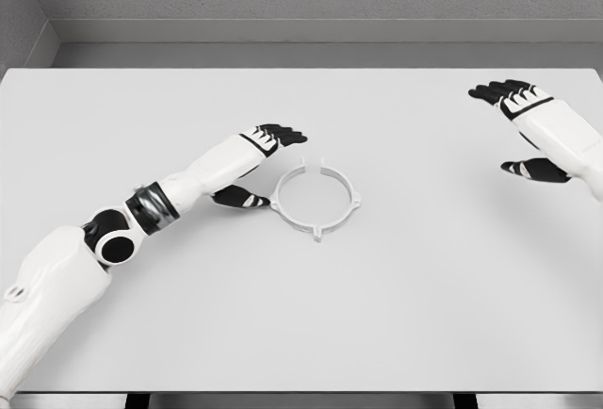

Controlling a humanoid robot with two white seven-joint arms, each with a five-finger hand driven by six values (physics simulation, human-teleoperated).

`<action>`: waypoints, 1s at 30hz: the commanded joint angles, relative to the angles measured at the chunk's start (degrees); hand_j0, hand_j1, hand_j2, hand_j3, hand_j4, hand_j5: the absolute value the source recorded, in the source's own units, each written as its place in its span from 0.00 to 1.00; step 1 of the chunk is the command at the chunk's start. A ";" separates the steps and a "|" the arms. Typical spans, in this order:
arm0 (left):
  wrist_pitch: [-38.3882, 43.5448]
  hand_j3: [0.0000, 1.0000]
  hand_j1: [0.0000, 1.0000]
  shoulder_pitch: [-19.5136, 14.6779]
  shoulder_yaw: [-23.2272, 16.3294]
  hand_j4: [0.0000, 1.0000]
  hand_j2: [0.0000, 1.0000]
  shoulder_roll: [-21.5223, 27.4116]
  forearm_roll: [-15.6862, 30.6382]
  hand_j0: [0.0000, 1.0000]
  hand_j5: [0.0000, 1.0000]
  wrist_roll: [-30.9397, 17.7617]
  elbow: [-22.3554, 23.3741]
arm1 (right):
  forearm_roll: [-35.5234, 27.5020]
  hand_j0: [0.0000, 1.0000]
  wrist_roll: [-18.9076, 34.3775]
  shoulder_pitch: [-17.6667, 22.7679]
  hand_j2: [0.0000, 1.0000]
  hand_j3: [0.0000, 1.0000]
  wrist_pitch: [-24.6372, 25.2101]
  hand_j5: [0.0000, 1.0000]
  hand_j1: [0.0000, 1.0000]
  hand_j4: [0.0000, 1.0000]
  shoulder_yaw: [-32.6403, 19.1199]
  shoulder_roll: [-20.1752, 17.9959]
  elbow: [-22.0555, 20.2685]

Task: Assemble PVC drainage pipe clamps

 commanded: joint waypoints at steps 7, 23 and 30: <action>0.00 1.00 1.00 0.00 0.18 1.00 1.00 0.06 0.32 1.00 1.00 0.03 0.09 | -0.46 1.00 -0.03 0.00 1.00 1.00 0.13 1.00 1.00 1.00 0.32 0.21 -0.28; 0.00 1.00 1.00 -0.79 0.09 1.00 1.00 -0.91 0.41 1.00 1.00 0.03 3.43 | -0.46 1.00 -0.03 0.00 1.00 1.00 0.13 1.00 1.00 1.00 0.32 0.21 -0.37; 0.00 1.00 1.00 -0.70 0.00 1.00 1.00 -1.70 0.40 1.00 1.00 0.03 3.17 | -0.46 1.00 -0.03 0.00 1.00 1.00 0.13 1.00 1.00 1.00 0.23 0.21 -0.19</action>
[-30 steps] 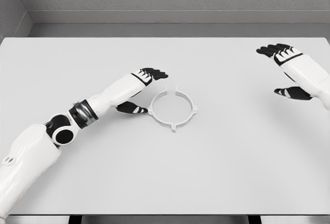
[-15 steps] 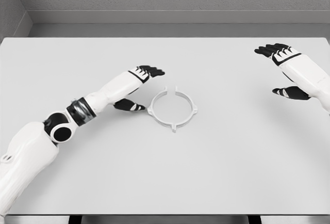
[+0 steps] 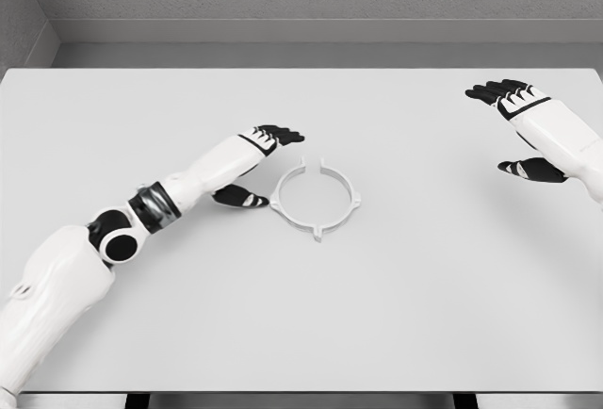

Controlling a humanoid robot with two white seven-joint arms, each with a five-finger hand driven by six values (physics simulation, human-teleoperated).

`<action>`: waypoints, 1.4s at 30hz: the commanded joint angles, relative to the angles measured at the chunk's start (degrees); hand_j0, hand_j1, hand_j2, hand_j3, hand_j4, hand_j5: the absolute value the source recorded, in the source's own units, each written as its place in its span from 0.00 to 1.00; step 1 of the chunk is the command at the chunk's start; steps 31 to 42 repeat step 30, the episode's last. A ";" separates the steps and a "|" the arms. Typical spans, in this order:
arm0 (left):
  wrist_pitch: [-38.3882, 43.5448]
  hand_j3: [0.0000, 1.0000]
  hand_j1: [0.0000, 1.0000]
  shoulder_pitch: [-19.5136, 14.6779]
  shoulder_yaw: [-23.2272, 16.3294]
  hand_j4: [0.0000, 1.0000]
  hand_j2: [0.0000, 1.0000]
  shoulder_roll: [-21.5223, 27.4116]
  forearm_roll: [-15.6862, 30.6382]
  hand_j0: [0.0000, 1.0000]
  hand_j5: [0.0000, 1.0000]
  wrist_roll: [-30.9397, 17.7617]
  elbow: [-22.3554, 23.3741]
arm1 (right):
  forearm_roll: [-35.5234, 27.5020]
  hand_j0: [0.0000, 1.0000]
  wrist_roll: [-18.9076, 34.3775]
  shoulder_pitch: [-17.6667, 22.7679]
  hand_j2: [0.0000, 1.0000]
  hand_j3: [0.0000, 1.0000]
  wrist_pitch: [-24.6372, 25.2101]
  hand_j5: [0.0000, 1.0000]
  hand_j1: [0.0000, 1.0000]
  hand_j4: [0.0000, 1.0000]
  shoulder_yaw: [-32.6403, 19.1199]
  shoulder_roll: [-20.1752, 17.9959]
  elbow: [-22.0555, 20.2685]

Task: Assemble PVC drainage pipe clamps

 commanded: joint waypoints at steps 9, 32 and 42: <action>0.00 1.00 1.00 0.09 0.00 1.00 1.00 -1.33 -0.04 1.00 1.00 0.03 -0.10 | -0.41 1.00 -0.03 0.00 1.00 1.00 0.13 1.00 1.00 1.00 -0.02 -0.03 0.09; 0.00 1.00 1.00 3.95 13.54 1.00 1.00 22.05 2.33 1.00 1.00 0.21 0.43 | -0.32 1.00 -0.03 0.00 1.00 1.00 0.13 1.00 1.00 1.00 -0.02 -0.03 0.26; 0.00 1.00 1.00 3.95 13.54 1.00 1.00 22.05 2.33 1.00 1.00 0.21 0.43 | -0.32 1.00 -0.03 0.00 1.00 1.00 0.13 1.00 1.00 1.00 -0.02 -0.03 0.26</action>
